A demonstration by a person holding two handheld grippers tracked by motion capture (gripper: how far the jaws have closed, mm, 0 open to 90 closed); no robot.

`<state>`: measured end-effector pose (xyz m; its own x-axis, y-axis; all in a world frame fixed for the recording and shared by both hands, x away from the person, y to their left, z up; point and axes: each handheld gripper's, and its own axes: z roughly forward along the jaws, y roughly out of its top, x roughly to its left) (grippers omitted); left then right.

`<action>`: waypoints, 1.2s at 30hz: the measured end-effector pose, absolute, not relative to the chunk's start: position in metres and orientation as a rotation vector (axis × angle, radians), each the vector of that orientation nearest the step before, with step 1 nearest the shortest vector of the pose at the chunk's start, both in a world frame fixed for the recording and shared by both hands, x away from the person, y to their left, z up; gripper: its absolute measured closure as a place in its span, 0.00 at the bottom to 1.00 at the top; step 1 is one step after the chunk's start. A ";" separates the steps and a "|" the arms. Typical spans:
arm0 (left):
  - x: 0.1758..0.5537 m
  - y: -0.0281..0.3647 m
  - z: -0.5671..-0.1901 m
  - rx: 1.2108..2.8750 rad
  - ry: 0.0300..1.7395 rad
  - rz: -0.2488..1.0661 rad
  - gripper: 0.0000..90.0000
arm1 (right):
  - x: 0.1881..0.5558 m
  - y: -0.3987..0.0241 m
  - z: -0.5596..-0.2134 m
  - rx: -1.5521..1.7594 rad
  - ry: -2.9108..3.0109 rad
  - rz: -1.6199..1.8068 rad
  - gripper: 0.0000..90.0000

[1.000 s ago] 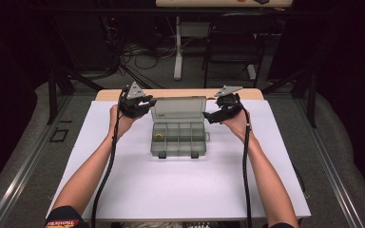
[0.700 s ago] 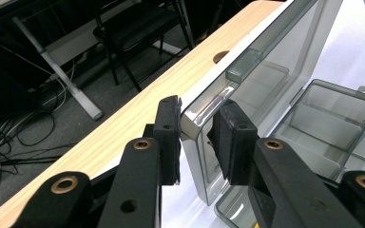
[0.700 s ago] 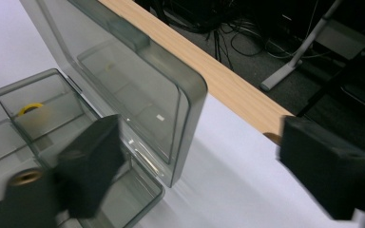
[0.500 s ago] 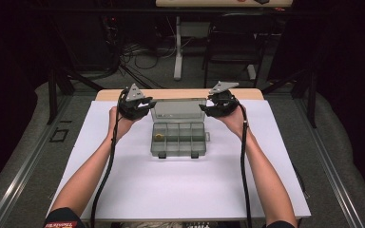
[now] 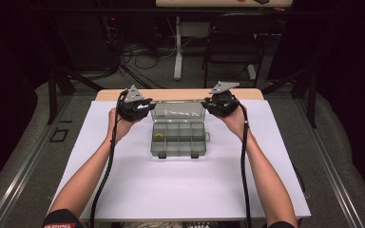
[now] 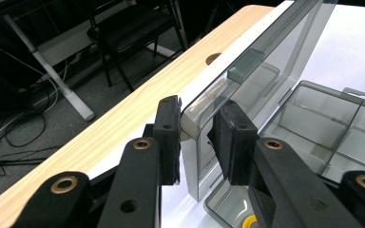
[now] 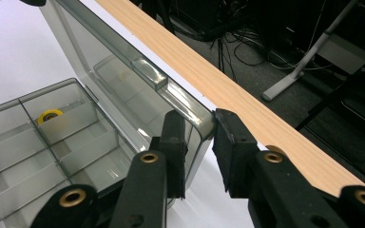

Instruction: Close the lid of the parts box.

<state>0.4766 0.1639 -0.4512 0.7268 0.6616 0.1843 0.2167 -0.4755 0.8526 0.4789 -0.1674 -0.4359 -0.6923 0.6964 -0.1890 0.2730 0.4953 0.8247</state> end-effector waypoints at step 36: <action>0.458 0.166 -0.457 2.032 0.686 0.608 0.77 | 0.452 -0.163 -0.439 0.710 2.237 1.014 0.82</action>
<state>0.4577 0.1658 -0.4569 0.7272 0.6681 0.1574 0.2365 -0.4592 0.8563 0.4519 -0.1626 -0.4392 -0.6919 0.6649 -0.2813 0.2267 0.5700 0.7898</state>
